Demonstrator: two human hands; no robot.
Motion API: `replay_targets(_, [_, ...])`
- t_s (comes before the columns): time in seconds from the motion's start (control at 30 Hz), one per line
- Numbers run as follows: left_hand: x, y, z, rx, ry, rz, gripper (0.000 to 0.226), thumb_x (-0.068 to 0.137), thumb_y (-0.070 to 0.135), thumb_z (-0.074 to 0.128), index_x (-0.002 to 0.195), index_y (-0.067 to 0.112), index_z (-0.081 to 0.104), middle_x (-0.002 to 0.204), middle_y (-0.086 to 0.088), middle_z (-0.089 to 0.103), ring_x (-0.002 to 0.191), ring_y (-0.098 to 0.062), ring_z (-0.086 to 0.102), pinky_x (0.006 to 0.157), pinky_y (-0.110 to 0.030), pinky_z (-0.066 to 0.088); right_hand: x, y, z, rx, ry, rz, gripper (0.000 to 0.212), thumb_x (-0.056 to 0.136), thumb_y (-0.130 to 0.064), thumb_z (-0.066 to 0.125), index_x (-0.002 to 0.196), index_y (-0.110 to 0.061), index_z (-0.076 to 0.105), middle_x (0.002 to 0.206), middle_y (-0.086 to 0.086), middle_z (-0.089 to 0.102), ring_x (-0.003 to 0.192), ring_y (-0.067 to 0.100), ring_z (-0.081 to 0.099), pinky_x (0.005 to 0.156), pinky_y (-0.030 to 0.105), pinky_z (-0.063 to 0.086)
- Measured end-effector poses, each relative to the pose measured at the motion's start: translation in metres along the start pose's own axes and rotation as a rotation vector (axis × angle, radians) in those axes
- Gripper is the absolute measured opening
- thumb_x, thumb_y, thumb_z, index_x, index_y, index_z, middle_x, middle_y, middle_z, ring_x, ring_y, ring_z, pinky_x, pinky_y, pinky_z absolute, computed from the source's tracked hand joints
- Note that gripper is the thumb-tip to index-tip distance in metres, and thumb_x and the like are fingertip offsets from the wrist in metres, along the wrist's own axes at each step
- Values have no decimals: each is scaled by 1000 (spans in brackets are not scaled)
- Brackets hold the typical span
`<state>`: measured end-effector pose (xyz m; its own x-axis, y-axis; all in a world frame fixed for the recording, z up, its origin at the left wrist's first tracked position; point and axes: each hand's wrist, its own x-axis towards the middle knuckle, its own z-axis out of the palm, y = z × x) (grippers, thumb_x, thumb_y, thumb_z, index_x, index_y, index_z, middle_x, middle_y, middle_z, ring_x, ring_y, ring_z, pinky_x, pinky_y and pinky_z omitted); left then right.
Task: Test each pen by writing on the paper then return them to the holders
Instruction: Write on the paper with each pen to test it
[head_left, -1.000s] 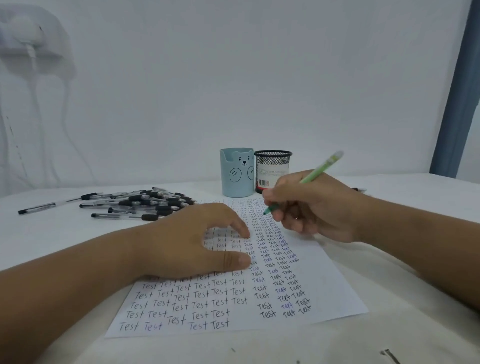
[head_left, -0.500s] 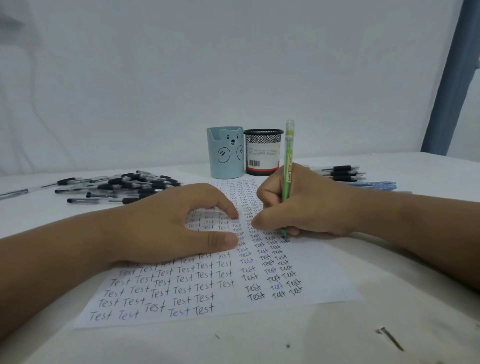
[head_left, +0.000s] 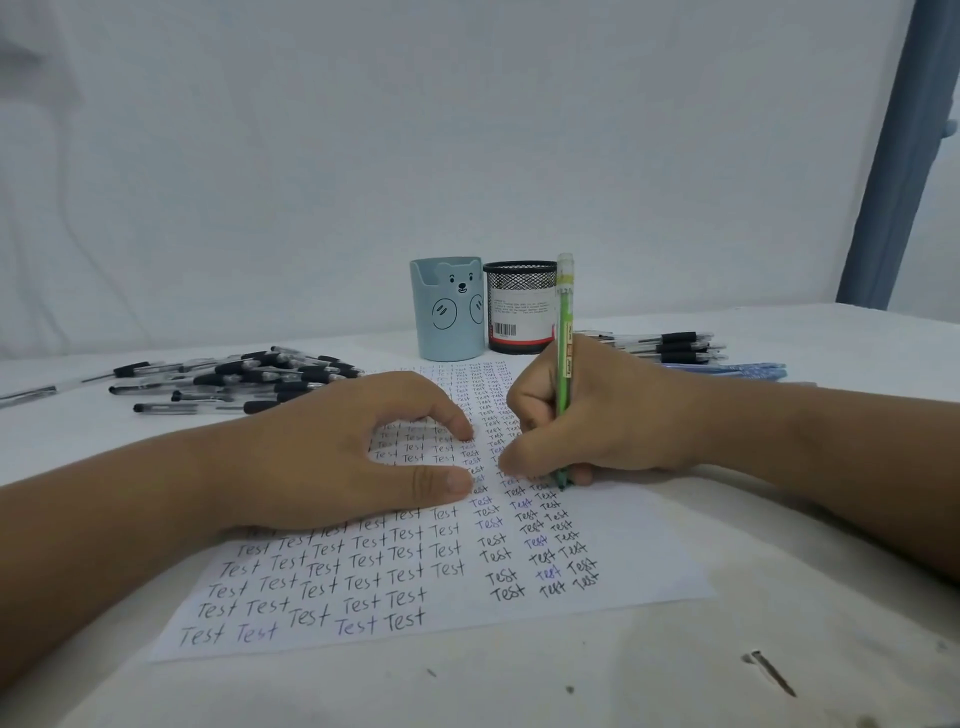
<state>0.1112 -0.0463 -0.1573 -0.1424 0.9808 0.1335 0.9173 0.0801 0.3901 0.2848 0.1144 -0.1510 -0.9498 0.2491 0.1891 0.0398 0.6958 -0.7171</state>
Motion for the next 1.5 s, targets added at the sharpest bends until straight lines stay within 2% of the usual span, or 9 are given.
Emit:
replay_targets(0.33, [1,-3,0,8,-8,25,62,64,90,54,119,62,55,131,41,49,127,15,42,114,-33,34,1,1,0,-15,-3,-15,44,79,3,71,49,-10,42,46,7,35,42,18,41,45,20,37])
replay_targets(0.53, [0,-4,-1,-8,20,1,58,64,88,58,117,63,57,130,39,52,125,14,44,107,-28,36,9,5,-9,350,103,-25,58,90,-59,45,57,-11,41,54,11,47,50,25,42,49,32,27])
replay_targets(0.7, [0,4,-5,-386,328,-23,43,73,59,67,115,52,61,113,20,72,107,0,67,96,-32,49,13,8,-20,-98,193,-102,52,75,-69,48,65,-19,41,45,-11,39,42,9,32,44,19,30])
replay_targets(0.77, [1,8,-7,-535,462,-7,48,72,49,70,119,39,63,100,7,78,97,-13,72,92,-40,53,13,11,-23,-260,175,-108,49,69,-68,59,66,-21,50,45,-13,39,46,7,31,45,17,27])
replay_targets(0.9, [0,10,-3,-510,486,-68,12,81,22,77,93,26,78,81,0,77,75,-12,73,75,-27,51,12,12,-20,-320,164,-124,51,63,-67,68,72,-17,63,51,-11,40,52,9,33,49,18,29])
replay_targets(1.03, [2,6,-7,-548,536,-130,5,82,21,79,84,26,79,79,-4,77,75,-16,71,80,-34,55,11,10,-24,-102,273,-104,37,71,-52,76,85,-18,70,50,-3,57,49,9,49,55,15,42])
replay_targets(1.13, [6,5,-18,-636,625,-164,5,85,15,78,84,20,79,79,-8,76,75,-19,69,75,-34,52,10,6,-37,169,341,-56,6,89,-15,74,93,-11,72,70,9,71,56,16,48,56,21,39])
replay_targets(1.23, [10,12,-31,-683,656,-186,3,85,17,77,85,19,79,83,-9,77,83,-27,69,85,-45,56,10,-1,-53,399,382,-23,12,90,5,64,96,-2,71,78,13,73,59,20,47,60,28,40])
replay_targets(1.5, [37,100,-27,-737,595,-20,8,95,17,68,95,11,74,87,-1,79,78,-13,73,74,-26,58,-80,-13,-97,480,683,-26,8,87,-4,71,95,-3,74,74,10,68,58,20,47,64,35,37])
